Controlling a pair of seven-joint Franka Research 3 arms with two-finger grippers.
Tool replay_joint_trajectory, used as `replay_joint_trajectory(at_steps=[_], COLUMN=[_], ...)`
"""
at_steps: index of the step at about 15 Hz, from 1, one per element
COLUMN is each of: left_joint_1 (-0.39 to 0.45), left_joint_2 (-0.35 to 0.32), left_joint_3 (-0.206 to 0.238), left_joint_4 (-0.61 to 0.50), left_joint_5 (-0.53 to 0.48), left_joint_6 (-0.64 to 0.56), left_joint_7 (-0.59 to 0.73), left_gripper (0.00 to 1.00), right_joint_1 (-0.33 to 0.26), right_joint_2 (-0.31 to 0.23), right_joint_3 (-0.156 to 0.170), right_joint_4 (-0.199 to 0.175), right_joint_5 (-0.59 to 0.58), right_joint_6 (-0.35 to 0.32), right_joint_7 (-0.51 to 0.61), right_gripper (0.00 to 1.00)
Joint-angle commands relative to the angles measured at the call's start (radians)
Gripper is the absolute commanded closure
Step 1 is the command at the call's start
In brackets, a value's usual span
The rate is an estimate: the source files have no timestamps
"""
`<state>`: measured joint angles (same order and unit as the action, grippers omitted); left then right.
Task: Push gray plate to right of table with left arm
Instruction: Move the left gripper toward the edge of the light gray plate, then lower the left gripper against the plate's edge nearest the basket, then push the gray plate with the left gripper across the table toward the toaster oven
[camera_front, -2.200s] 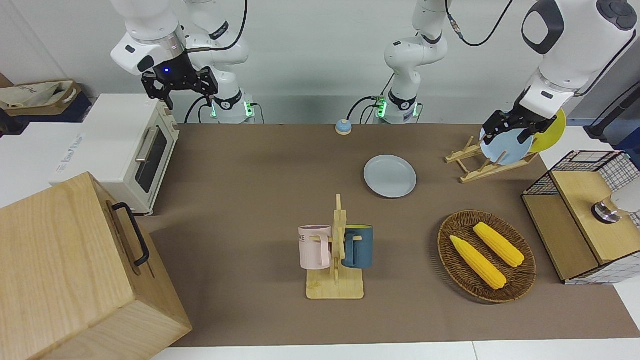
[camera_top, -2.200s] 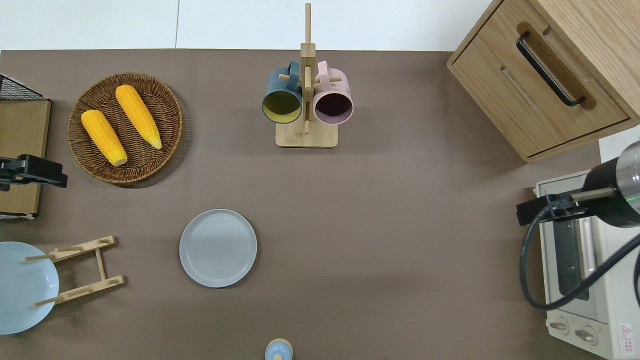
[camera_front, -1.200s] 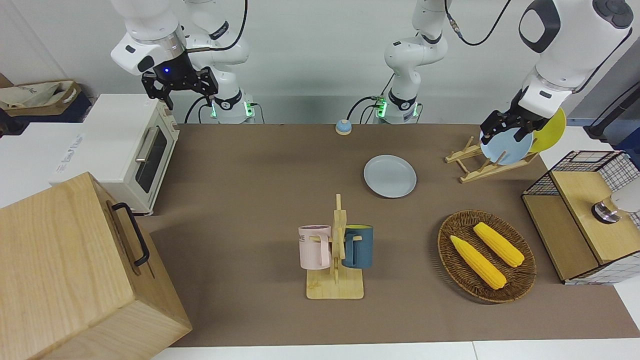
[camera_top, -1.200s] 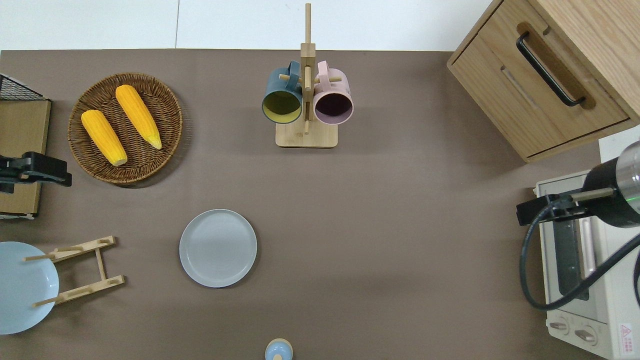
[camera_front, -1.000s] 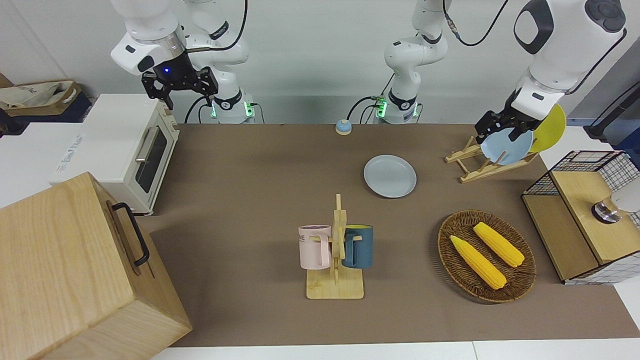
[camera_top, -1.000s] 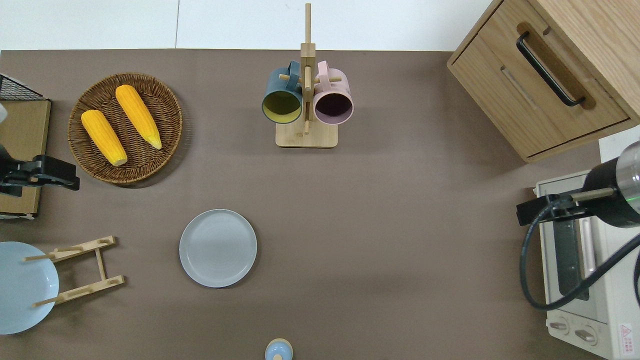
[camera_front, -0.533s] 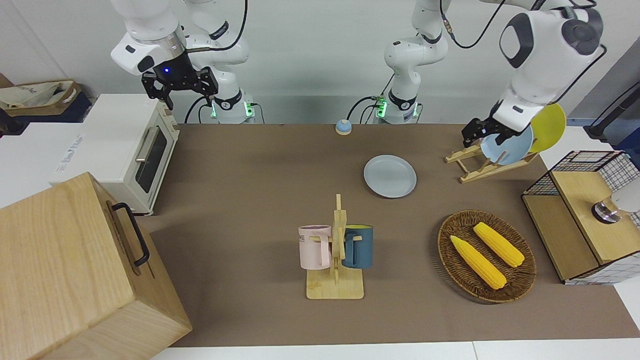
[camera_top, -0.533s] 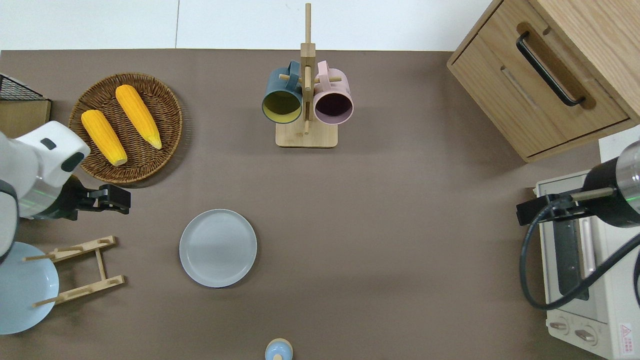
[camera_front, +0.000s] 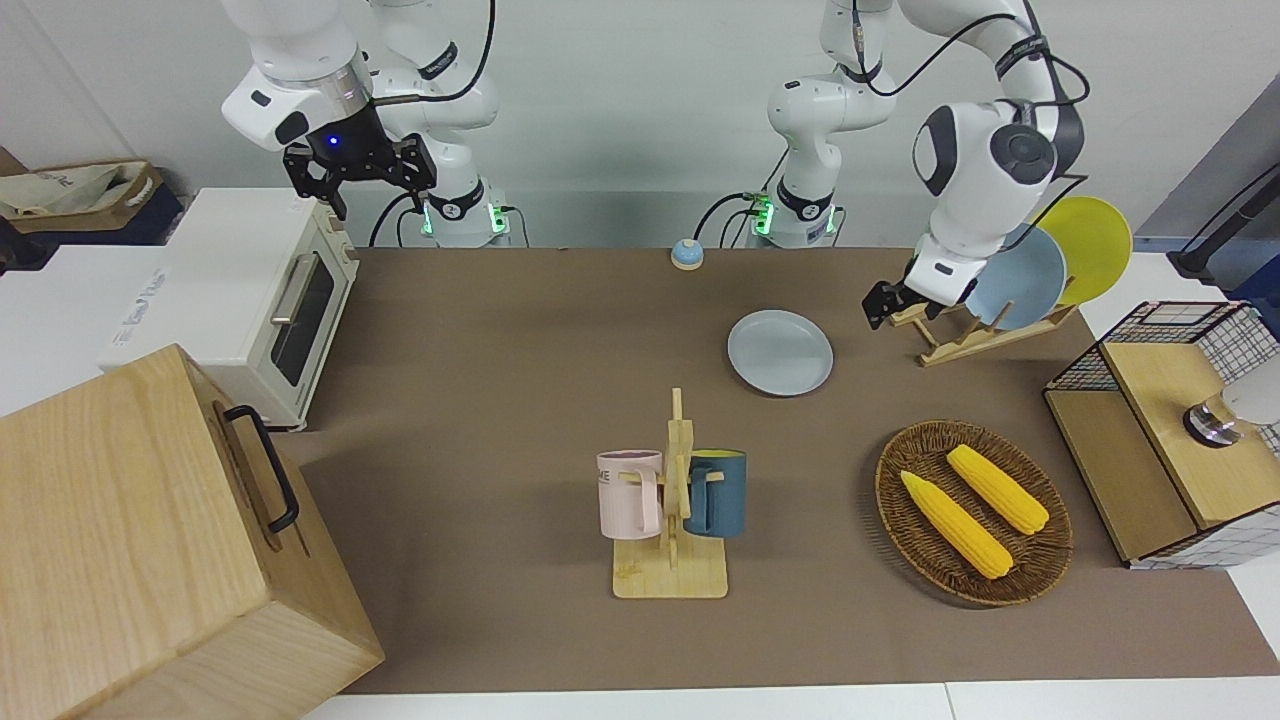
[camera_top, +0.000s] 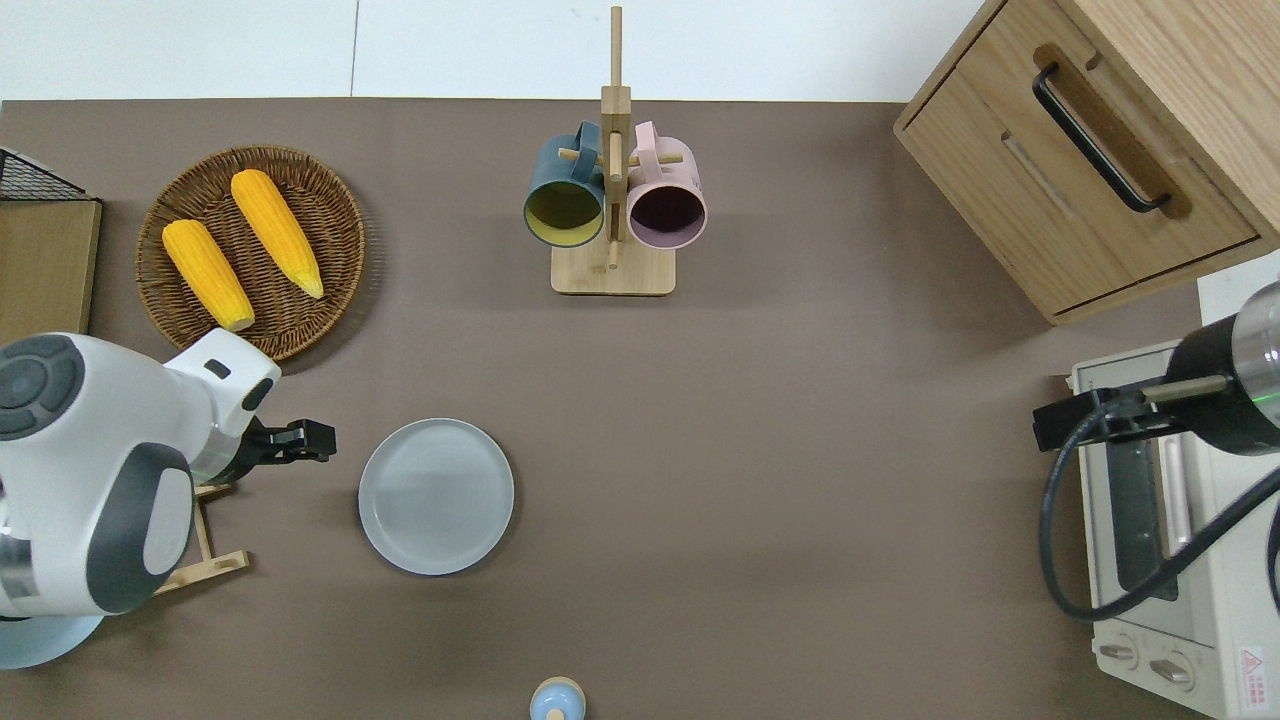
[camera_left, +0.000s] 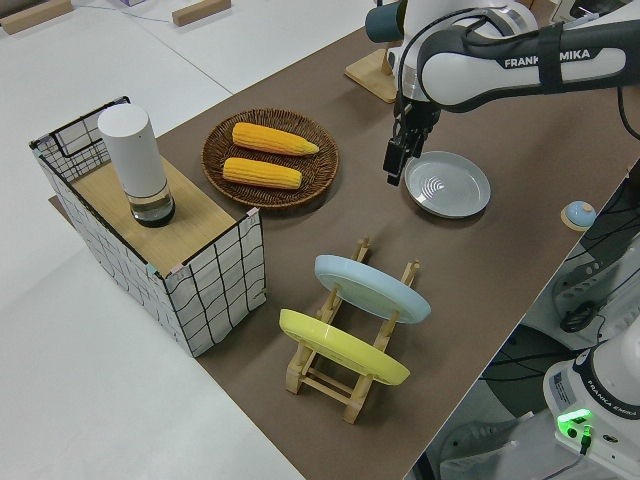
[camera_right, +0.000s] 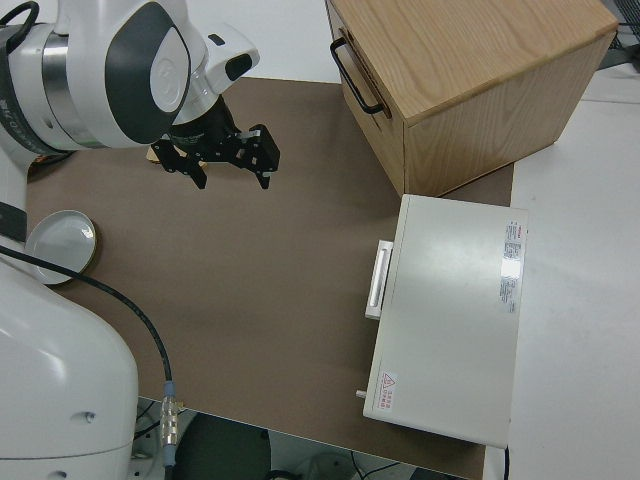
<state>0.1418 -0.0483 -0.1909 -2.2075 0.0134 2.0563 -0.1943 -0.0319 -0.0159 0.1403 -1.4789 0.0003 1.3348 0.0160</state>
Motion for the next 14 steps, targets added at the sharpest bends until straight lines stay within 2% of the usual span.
replay_joint_trajectory(at_steps=[1, 3, 5, 11, 12, 13, 14], left_joint_1=[-0.039, -0.048, -0.05, -0.067, -0.073, -0.073, -0.073], left_joint_2=[-0.042, -0.042, -0.036, -0.024, -0.015, -0.009, -0.01], left_joint_3=[0.002, -0.014, -0.031, -0.033, -0.033, -0.033, -0.033], left_joint_4=[-0.162, -0.214, -0.233, -0.314, -0.32, -0.32, -0.319], left_joint_5=[-0.015, -0.015, -0.015, -0.015, -0.015, -0.015, -0.015], left_joint_6=[0.175, 0.246, 0.265, 0.373, 0.389, 0.39, 0.39], left_joint_7=[-0.065, -0.091, -0.108, -0.117, -0.132, -0.158, -0.186], left_gripper=[0.0, 0.0, 0.0, 0.01, 0.05, 0.28, 0.59], right_joint_1=[-0.019, -0.019, -0.019, -0.019, -0.02, -0.019, -0.019], right_joint_2=[-0.002, -0.002, -0.002, -0.002, -0.002, -0.002, -0.002], right_joint_3=[0.016, 0.016, 0.016, 0.016, 0.016, 0.016, 0.016], right_joint_4=[0.009, 0.009, 0.009, 0.009, 0.009, 0.009, 0.009], right_joint_5=[0.004, 0.004, 0.004, 0.004, 0.004, 0.004, 0.004], right_joint_6=[-0.016, -0.016, -0.016, -0.016, -0.016, -0.016, -0.016], right_joint_7=[0.012, 0.013, 0.012, 0.013, 0.012, 0.012, 0.012], right_gripper=[0.017, 0.017, 0.017, 0.017, 0.017, 0.017, 0.017])
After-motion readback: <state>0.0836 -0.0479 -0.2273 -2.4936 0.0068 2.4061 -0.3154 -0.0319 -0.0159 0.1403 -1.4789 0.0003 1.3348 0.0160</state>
